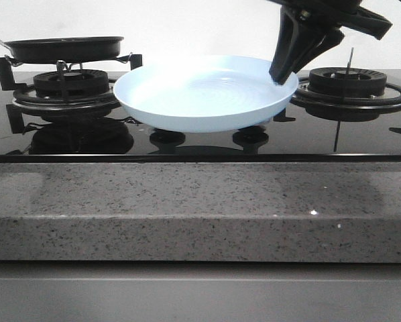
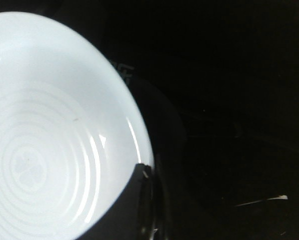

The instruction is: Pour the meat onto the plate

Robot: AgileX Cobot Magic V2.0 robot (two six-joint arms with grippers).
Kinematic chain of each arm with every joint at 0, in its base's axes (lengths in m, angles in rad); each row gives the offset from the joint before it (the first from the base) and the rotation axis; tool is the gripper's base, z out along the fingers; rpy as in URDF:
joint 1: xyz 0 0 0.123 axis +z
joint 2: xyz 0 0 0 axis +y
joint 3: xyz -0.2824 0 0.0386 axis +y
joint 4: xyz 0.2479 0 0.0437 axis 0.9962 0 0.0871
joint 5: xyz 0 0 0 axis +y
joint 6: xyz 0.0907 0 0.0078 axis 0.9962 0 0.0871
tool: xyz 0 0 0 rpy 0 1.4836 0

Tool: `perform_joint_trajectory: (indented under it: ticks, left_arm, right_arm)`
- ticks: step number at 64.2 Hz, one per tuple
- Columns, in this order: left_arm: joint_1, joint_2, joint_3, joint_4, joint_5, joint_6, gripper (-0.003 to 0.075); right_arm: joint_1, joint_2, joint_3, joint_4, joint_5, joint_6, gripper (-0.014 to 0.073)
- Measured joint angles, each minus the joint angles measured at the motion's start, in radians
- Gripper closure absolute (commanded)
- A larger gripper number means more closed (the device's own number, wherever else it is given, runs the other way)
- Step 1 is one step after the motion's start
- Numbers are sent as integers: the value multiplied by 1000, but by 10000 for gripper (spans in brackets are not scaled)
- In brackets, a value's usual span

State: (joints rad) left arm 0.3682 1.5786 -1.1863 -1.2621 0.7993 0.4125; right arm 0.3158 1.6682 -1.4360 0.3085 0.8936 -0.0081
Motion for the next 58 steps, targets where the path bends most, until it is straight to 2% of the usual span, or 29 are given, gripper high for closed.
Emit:
perform_joint_trajectory:
  ticks: [26,58]
  left_arm:
    - [-1,180,-161,-67,52,6,30]
    - [-47,260,-196,-109,65,6,30]
  right_arm:
    - [0,0,0,1,0,-2,662]
    - [0,0,0,1,0,-2,662]
